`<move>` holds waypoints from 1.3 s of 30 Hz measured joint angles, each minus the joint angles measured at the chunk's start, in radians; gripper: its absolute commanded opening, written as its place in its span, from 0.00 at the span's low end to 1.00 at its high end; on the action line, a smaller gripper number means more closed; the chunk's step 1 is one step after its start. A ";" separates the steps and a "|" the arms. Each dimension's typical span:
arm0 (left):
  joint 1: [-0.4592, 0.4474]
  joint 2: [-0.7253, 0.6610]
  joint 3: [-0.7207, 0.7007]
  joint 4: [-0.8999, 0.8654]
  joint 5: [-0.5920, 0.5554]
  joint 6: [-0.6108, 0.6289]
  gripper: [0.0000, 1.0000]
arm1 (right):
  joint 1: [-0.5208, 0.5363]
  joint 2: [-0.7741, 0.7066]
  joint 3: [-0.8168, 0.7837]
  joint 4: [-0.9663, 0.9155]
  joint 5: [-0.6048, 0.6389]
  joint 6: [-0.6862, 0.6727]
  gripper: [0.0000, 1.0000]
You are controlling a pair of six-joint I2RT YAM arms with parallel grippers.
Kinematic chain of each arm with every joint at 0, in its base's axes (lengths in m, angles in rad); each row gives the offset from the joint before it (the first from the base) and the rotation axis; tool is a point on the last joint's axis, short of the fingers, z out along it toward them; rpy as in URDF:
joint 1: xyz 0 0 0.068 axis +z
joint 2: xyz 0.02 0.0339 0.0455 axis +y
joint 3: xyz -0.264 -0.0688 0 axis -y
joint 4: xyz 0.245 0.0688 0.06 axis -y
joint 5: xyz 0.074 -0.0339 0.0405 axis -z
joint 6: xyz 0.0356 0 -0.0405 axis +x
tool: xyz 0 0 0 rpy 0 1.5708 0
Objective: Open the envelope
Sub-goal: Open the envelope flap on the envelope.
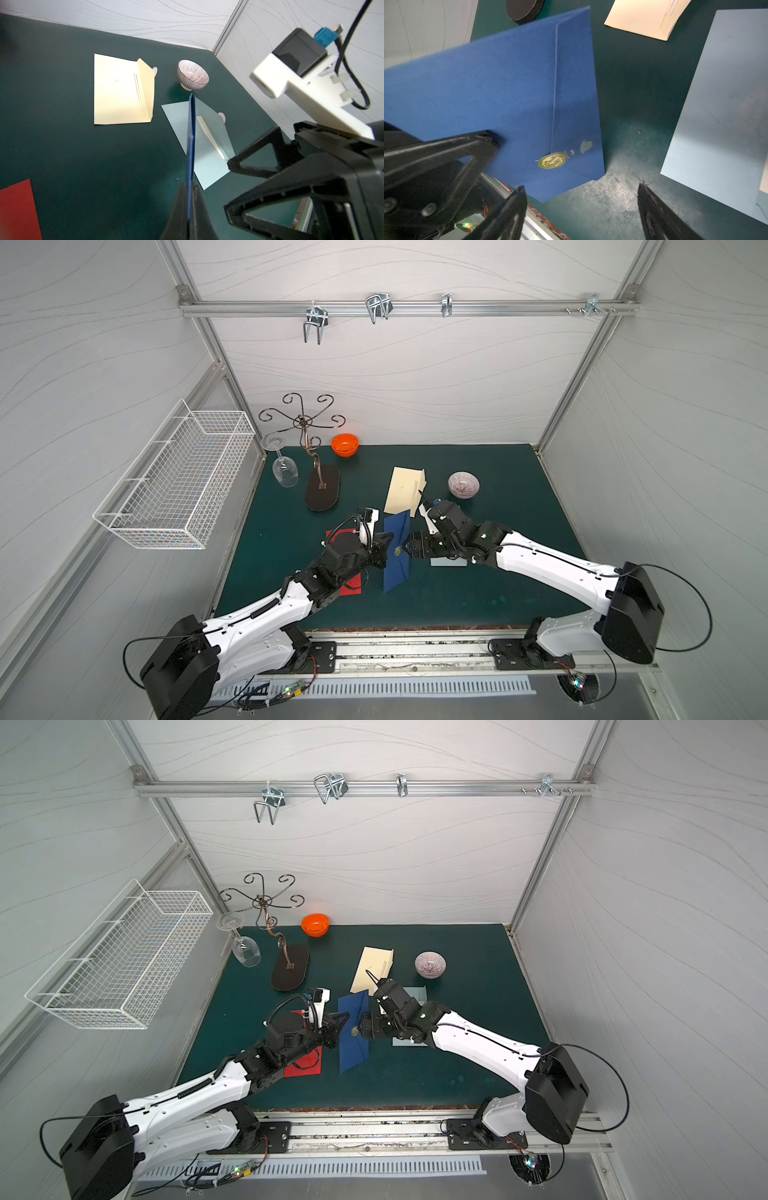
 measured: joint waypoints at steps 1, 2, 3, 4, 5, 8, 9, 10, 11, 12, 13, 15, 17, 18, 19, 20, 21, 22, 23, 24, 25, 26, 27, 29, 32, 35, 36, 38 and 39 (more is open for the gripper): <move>-0.014 0.012 0.011 -0.016 -0.035 0.011 0.00 | 0.006 0.000 0.005 -0.006 0.000 -0.002 0.98; -0.025 0.021 0.019 -0.025 -0.056 0.019 0.00 | 0.013 0.000 0.011 -0.010 0.002 -0.005 0.98; -0.037 0.034 0.028 -0.036 -0.077 0.024 0.00 | 0.024 0.000 0.019 -0.015 0.006 -0.010 0.98; -0.047 0.043 0.032 -0.042 -0.092 0.029 0.00 | 0.041 0.000 0.031 -0.023 0.014 -0.016 0.97; -0.055 0.050 0.034 -0.043 -0.106 0.031 0.00 | 0.061 0.000 0.043 -0.032 0.026 -0.024 0.97; -0.072 0.072 0.042 -0.054 -0.133 0.035 0.00 | 0.132 0.000 0.085 -0.068 0.077 -0.055 0.95; -0.075 0.077 0.045 -0.056 -0.138 0.035 0.00 | 0.158 0.000 0.100 -0.079 0.099 -0.065 0.95; -0.078 0.080 0.045 -0.059 -0.141 0.035 0.00 | 0.183 0.000 0.113 -0.089 0.120 -0.076 0.94; -0.078 0.081 0.045 -0.061 -0.143 0.035 0.00 | 0.201 0.002 0.124 -0.097 0.137 -0.084 0.94; -0.078 0.081 0.045 -0.063 -0.145 0.035 0.00 | 0.219 0.008 0.136 -0.107 0.151 -0.093 0.93; -0.079 0.081 0.045 -0.064 -0.146 0.035 0.00 | 0.236 0.016 0.149 -0.115 0.166 -0.101 0.93; -0.079 0.081 0.045 -0.067 -0.147 0.036 0.00 | 0.263 0.043 0.174 -0.129 0.193 -0.116 0.92; -0.079 0.081 0.045 -0.068 -0.146 0.036 0.00 | 0.289 0.072 0.195 -0.140 0.218 -0.129 0.91; -0.079 0.081 0.045 -0.068 -0.146 0.036 0.00 | 0.302 0.088 0.205 -0.148 0.233 -0.135 0.91; -0.079 0.081 0.045 -0.067 -0.145 0.036 0.00 | 0.315 0.103 0.216 -0.158 0.247 -0.142 0.91; -0.079 0.081 0.045 -0.066 -0.143 0.035 0.00 | 0.328 0.118 0.229 -0.169 0.257 -0.145 0.90; -0.079 0.081 0.045 -0.063 -0.142 0.035 0.00 | 0.343 0.136 0.242 -0.175 0.269 -0.150 0.89; -0.079 0.081 0.045 -0.057 -0.142 0.034 0.00 | 0.357 0.154 0.255 -0.180 0.275 -0.154 0.89; -0.079 0.081 0.041 -0.045 -0.142 0.032 0.00 | 0.367 0.167 0.263 -0.185 0.284 -0.158 0.89; -0.079 0.080 0.034 -0.027 -0.142 0.031 0.00 | 0.380 0.184 0.274 -0.190 0.291 -0.161 0.88; -0.079 0.078 0.021 -0.001 -0.143 0.028 0.00 | 0.390 0.198 0.282 -0.194 0.294 -0.165 0.88; -0.079 0.073 0.003 0.025 -0.145 0.026 0.00 | 0.399 0.210 0.289 -0.197 0.299 -0.166 0.88; -0.079 0.063 -0.026 0.061 -0.148 0.025 0.00 | 0.408 0.222 0.297 -0.201 0.303 -0.167 0.88; -0.080 0.034 -0.095 0.133 -0.151 0.025 0.00 | 0.423 0.243 0.310 -0.209 0.314 -0.169 0.87; -0.084 -0.010 -0.183 0.224 -0.168 0.029 0.00 | 0.442 0.264 0.326 -0.219 0.325 -0.169 0.87; -0.085 -0.041 -0.233 0.296 -0.175 0.047 0.00 | 0.456 0.277 0.339 -0.229 0.341 -0.169 0.85; -0.086 -0.048 -0.244 0.315 -0.175 0.056 0.00 | 0.460 0.282 0.343 -0.232 0.345 -0.170 0.85; -0.088 -0.056 -0.255 0.343 -0.173 0.076 0.00 | 0.467 0.290 0.350 -0.235 0.357 -0.170 0.84; -0.089 -0.060 -0.260 0.356 -0.168 0.090 0.00 | 0.472 0.293 0.354 -0.237 0.365 -0.170 0.83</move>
